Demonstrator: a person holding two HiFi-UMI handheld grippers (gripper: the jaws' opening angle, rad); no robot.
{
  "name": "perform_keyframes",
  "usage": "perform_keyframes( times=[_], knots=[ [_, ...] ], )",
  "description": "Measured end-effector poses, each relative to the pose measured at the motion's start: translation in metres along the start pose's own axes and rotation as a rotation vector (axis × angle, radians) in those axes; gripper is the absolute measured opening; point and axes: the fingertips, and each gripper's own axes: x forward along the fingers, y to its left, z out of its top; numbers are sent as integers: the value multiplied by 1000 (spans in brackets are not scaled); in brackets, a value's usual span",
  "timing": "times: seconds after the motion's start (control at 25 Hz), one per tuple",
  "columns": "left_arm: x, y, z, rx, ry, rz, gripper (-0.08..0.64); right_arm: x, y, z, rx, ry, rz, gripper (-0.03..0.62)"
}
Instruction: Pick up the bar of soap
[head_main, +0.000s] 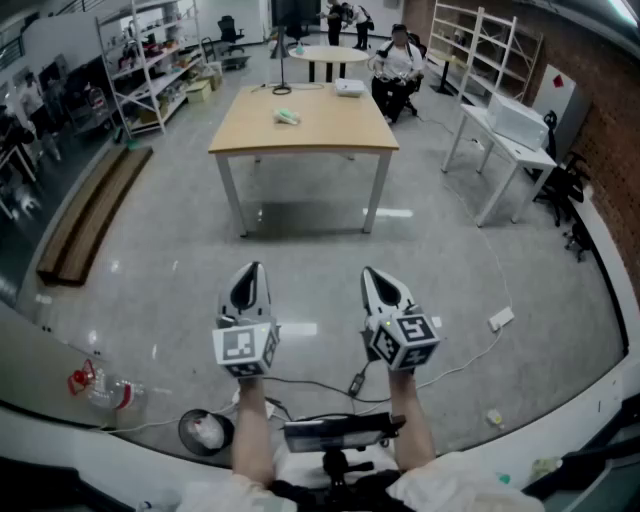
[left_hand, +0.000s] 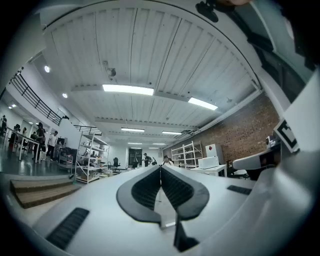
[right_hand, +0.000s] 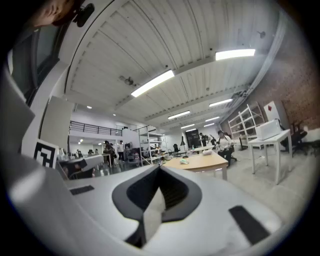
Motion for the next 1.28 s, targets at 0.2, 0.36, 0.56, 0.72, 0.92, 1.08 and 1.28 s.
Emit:
perform_keyframes(
  times=[0.2, 0.36, 0.56, 0.72, 0.92, 1.08, 1.28],
  knots=[
    [4, 1, 3, -6, -4, -6, 13, 5, 4, 2, 35, -12, 6, 3],
    [5, 4, 1, -4, 1, -8, 12, 7, 11, -1, 18, -8, 22, 3],
    [7, 13, 3, -11, 13, -2, 12, 14, 21, 3, 21, -29, 52, 2],
    [11, 31, 3, -30, -5, 6, 12, 29, 29, -3, 32, -14, 65, 2],
    [2, 65, -3, -41, -17, 31, 13, 45, 38, -7, 29, -22, 62, 2],
    [6, 100, -19, -91, -32, 64, 12, 59, 36, -15, 66, -16, 48, 2],
    [38, 117, -39, -85, -9, 60, 12, 105, 21, -30, 78, 10, 46, 2]
  ],
)
